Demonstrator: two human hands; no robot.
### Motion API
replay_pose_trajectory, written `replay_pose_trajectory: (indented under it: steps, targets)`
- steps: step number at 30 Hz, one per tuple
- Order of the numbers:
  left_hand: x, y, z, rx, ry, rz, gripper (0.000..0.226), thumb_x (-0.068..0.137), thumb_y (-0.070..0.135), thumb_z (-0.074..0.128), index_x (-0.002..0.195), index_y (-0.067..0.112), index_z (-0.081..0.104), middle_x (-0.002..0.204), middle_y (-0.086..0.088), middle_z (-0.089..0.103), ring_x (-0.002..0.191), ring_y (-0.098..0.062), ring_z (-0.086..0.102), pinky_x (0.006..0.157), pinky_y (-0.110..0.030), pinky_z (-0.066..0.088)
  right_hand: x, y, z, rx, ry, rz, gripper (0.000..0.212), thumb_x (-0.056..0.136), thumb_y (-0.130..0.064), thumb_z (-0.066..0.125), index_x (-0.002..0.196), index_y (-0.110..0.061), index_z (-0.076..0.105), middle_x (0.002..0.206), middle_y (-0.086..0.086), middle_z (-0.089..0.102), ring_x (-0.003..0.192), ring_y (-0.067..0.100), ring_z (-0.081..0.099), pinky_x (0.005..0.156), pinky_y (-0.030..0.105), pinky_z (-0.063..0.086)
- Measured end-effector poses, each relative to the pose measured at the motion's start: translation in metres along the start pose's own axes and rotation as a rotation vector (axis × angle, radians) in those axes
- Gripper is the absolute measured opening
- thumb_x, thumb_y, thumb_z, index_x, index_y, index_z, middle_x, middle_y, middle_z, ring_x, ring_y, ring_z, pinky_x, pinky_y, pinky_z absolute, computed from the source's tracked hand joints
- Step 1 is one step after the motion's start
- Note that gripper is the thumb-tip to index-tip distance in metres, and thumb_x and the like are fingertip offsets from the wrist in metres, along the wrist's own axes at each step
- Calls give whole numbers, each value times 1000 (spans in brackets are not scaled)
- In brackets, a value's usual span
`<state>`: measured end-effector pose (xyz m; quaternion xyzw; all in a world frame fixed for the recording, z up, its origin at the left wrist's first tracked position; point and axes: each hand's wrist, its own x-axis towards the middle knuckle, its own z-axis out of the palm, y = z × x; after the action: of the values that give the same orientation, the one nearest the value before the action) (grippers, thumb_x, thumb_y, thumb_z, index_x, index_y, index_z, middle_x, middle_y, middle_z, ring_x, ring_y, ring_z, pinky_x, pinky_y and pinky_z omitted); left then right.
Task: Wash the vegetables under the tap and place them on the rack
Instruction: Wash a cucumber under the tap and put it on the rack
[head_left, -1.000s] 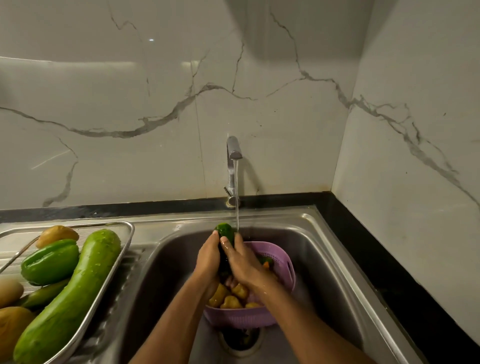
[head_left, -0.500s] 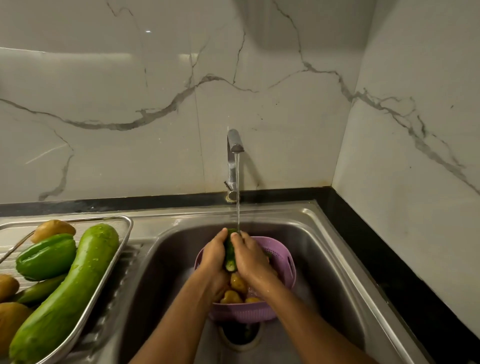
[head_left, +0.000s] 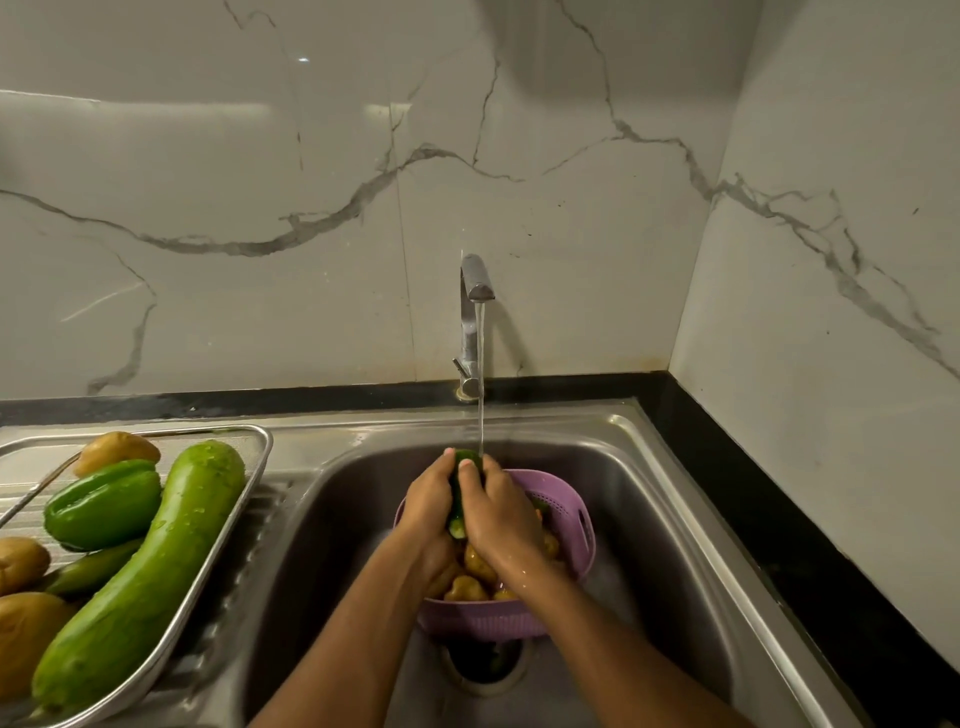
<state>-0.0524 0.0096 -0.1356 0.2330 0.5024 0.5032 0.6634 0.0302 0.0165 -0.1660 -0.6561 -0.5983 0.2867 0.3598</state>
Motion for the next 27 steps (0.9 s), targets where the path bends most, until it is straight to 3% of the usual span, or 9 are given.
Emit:
replay_pose_trajectory:
  steps: [4,6,13,15,18,21,23,25,27]
  targets:
    - [-3,-8,12,50,-4,71,36,107,35,50,132,15,65,115,-17,73,104,-28,69,93,-46,58,15,2,2,108,95,51,41,110,-49,32,121,-26,64,100,-5,70,88,13,62,85,33,51]
    - [-1,-17,18,129,-25,99,37,107,34,48,142,25,58,121,-12,71,112,-27,68,102,-49,55,26,7,0,186,155,102,42,108,-51,33,115,-26,66,93,-6,71,86,13,67,88,42,57]
    - [12,-15,3,107,-19,21,37,104,37,54,118,9,72,112,-20,74,109,-34,69,96,-48,57,16,13,0,20,45,56,40,108,-50,30,123,-27,60,102,-2,72,93,16,67,87,39,57]
    - [9,-16,3,102,-22,33,38,104,39,54,123,9,71,114,-20,74,111,-33,69,100,-49,55,15,14,4,21,46,36,40,108,-50,31,125,-29,60,104,-3,72,95,15,67,88,39,57]
    - [1,-19,13,157,-86,86,43,106,40,49,145,23,56,123,-13,71,116,-29,67,106,-51,52,23,19,-3,159,100,53,37,108,-49,34,118,-30,64,93,-7,70,89,11,68,87,38,57]
    - [-4,-24,22,280,-175,123,45,110,37,41,155,35,39,138,-7,61,125,-24,60,111,-46,49,31,26,-18,295,163,130,36,110,-41,36,117,-22,66,86,-9,65,86,9,65,72,25,50]
    - [1,-25,20,313,-167,142,45,110,40,41,153,30,45,141,-8,60,127,-24,59,112,-45,48,31,25,-18,310,169,143,36,111,-40,36,120,-20,65,86,-10,64,83,4,63,68,20,48]
    - [9,-25,12,277,-113,139,44,107,44,47,145,24,56,136,-10,65,122,-24,64,109,-47,50,26,21,-10,247,139,130,39,110,-45,34,122,-22,64,90,-7,68,84,8,65,76,30,56]
    - [19,-22,1,195,-71,134,44,104,43,50,143,23,59,134,-11,67,120,-25,66,108,-48,51,16,16,0,113,73,84,42,109,-49,32,131,-26,59,103,-4,71,91,12,65,80,31,52]
